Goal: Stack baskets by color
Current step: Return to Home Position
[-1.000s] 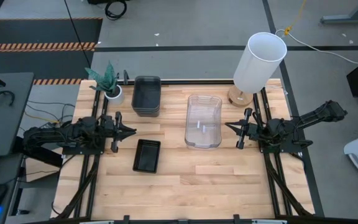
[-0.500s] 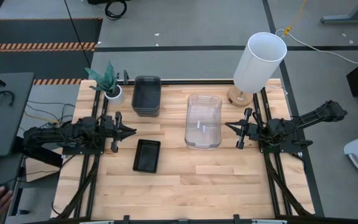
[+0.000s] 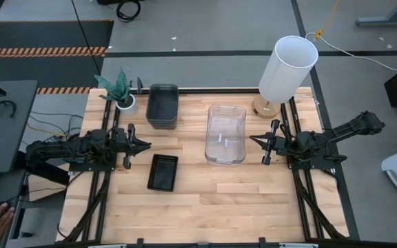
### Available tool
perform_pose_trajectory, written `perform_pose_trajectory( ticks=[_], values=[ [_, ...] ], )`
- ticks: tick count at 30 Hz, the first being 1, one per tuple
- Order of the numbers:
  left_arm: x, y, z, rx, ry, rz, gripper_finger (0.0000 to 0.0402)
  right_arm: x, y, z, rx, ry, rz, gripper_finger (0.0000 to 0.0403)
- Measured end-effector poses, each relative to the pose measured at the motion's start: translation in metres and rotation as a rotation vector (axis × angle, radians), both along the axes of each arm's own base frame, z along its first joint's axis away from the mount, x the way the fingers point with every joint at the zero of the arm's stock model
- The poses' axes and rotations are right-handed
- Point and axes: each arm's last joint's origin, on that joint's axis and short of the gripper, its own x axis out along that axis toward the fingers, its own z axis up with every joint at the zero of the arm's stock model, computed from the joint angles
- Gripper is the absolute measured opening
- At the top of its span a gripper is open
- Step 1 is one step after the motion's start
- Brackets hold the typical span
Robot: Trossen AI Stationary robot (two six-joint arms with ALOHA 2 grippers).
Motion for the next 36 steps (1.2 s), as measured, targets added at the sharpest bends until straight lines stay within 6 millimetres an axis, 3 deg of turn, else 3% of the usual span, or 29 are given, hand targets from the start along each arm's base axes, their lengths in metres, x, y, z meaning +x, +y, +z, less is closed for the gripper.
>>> perform_pose_trajectory(
  ticks=[36],
  values=[
    [0.0,0.0,0.0,0.0,0.0,0.0,0.0042,0.0,0.0,0.0,0.0,0.0,0.0,0.0022]
  ],
)
